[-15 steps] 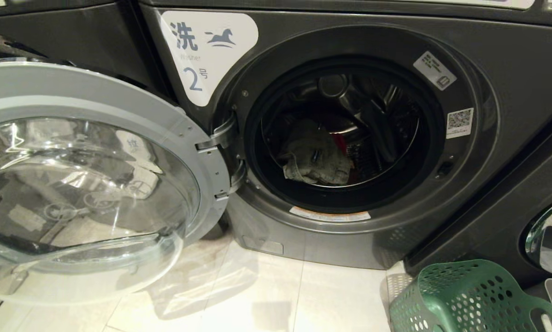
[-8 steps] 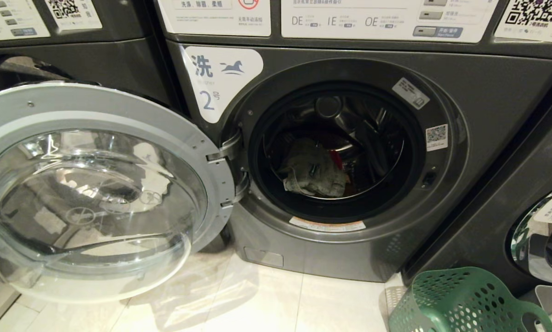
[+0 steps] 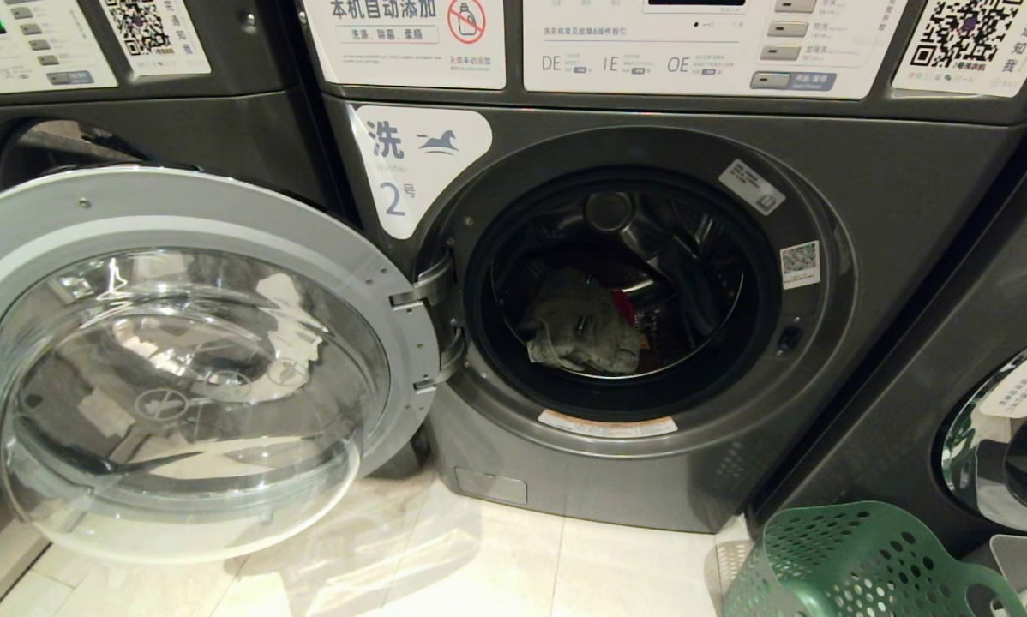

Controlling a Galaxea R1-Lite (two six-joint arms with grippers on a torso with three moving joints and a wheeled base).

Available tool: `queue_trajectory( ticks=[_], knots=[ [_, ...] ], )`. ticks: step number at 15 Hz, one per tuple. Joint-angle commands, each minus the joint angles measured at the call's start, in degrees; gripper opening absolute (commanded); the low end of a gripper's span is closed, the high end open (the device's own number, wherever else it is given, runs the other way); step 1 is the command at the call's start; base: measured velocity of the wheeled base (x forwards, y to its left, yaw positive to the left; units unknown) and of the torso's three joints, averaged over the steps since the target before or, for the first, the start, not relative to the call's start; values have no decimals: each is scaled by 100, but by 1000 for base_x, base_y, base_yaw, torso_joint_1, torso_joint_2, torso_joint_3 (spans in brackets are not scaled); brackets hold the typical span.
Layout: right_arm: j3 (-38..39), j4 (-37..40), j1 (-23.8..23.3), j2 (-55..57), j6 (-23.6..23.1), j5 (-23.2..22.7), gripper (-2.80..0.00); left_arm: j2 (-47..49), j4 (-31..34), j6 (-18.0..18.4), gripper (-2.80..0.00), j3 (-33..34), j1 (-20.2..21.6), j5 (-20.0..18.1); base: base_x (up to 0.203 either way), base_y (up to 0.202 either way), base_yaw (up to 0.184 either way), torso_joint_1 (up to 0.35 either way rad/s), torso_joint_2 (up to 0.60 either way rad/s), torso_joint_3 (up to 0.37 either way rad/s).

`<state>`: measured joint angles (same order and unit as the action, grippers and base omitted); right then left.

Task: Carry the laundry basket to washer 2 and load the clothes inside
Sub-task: Close the washing machine door with the left hand

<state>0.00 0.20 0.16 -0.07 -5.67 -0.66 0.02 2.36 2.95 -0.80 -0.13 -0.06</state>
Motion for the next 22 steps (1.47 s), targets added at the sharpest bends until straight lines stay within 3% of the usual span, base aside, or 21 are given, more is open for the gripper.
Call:
queue_trajectory(
  ticks=[1,11,13,17,19,22],
  knots=[
    [0,-2,2,7,-4,-9,-280,-2,10,4,-280,-8,0,-12,0,0,0,0,0,0],
    [0,-11,2,-1,-13,-23,-280,-2,1,21,-280,-2,1,6,-161,0,1,2,3,3],
    [0,-11,2,7,-1,-28,-280,-2,-7,-117,-280,-1,-4,40,-47,0,1,-3,1,2],
    [0,-2,2,0,-46,-40,-280,-11,-17,112,-280,-8,-3,15,0,0,0,0,0,0],
    [0,-2,2,7,-4,-13,-280,81,5,148,-280,-578,-3,43,0,0,0,0,0,0],
    [0,-2,2,-1,4,-13,-280,1329,49,150,-280,-2349,-7,192,0,0,0,0,0,0]
  ],
)
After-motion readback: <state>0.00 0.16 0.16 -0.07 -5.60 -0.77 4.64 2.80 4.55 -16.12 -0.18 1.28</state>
